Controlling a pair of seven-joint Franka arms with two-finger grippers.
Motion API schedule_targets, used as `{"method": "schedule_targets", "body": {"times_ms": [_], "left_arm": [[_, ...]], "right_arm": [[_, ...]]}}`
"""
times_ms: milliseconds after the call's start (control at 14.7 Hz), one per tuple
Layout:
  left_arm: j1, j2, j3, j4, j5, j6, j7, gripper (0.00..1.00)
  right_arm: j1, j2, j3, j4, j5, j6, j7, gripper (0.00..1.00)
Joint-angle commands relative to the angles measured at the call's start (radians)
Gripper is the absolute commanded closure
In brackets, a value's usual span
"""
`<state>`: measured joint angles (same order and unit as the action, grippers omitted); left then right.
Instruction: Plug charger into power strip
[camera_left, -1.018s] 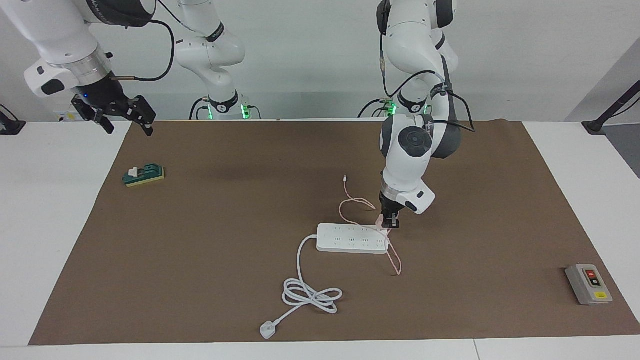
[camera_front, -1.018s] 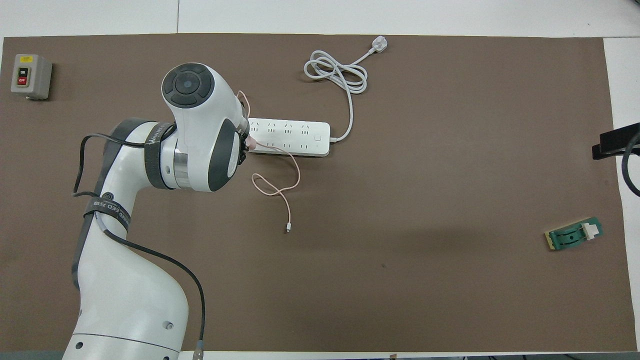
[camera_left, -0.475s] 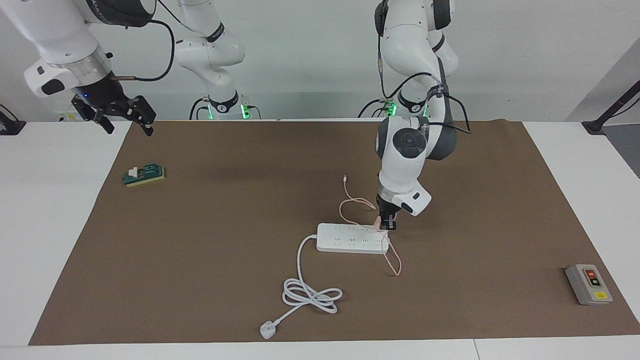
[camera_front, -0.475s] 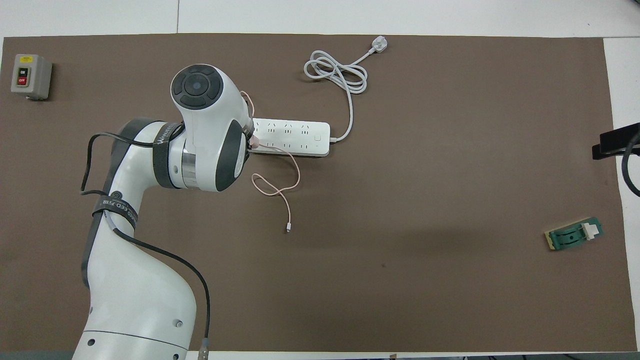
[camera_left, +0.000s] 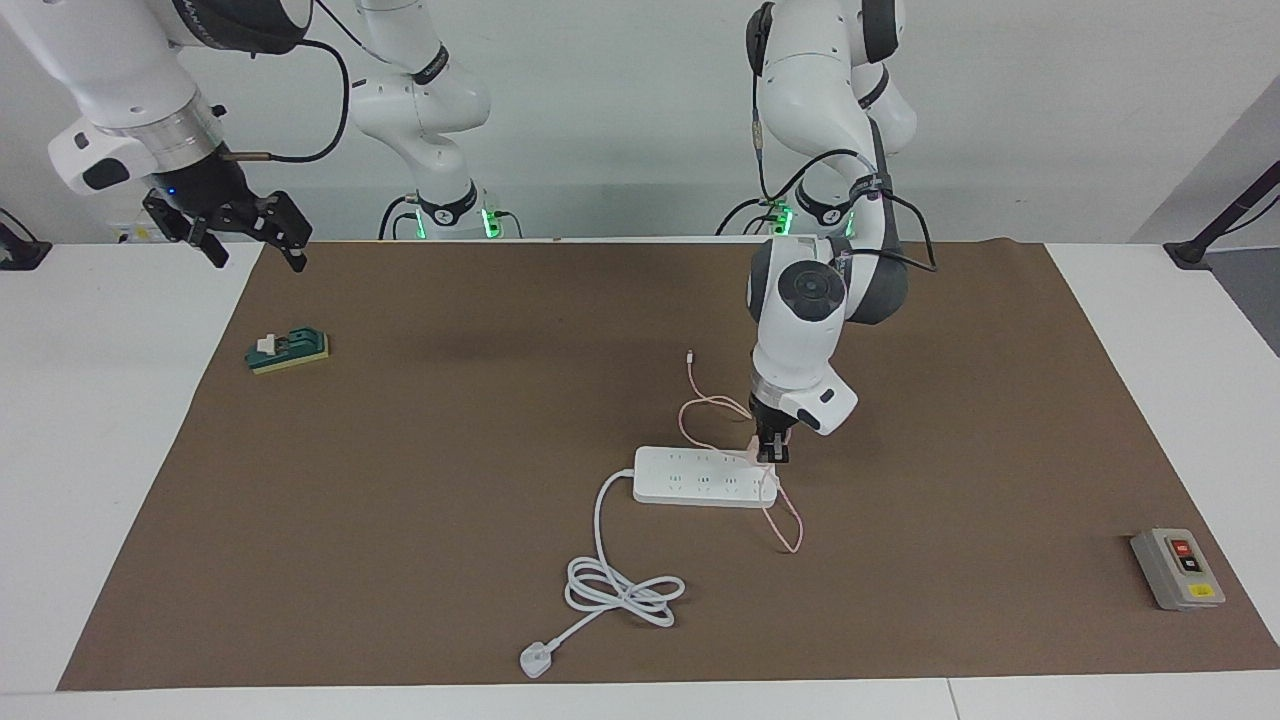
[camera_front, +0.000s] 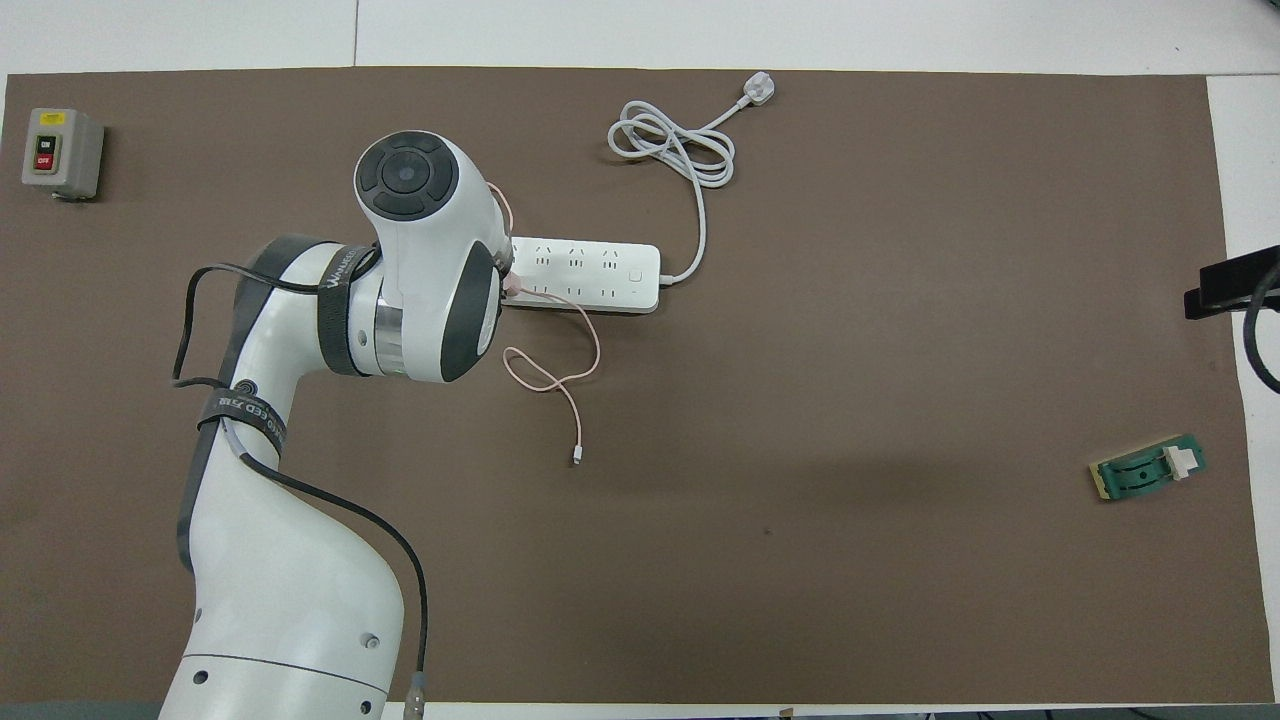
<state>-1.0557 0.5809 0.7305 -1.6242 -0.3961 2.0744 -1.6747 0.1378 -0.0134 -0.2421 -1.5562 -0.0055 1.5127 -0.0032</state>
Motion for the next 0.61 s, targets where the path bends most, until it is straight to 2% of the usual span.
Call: {"method": "schedule_targets", "body": {"times_ms": [0,543], "left_arm": [[-0.010,0.040,0.014,0.014,0.013,0.007,-0.014,1.00],[-0.010,0.059,0.014,0.029,0.020,0.004,-0.028,1.00]], "right_arm": [[-0.007,-0.007,0.006,0.001,0.018,-0.015,0.012,0.00],[-0.007,-0.007,0.006,0.001,0.018,-0.015,0.012,0.00]]}}
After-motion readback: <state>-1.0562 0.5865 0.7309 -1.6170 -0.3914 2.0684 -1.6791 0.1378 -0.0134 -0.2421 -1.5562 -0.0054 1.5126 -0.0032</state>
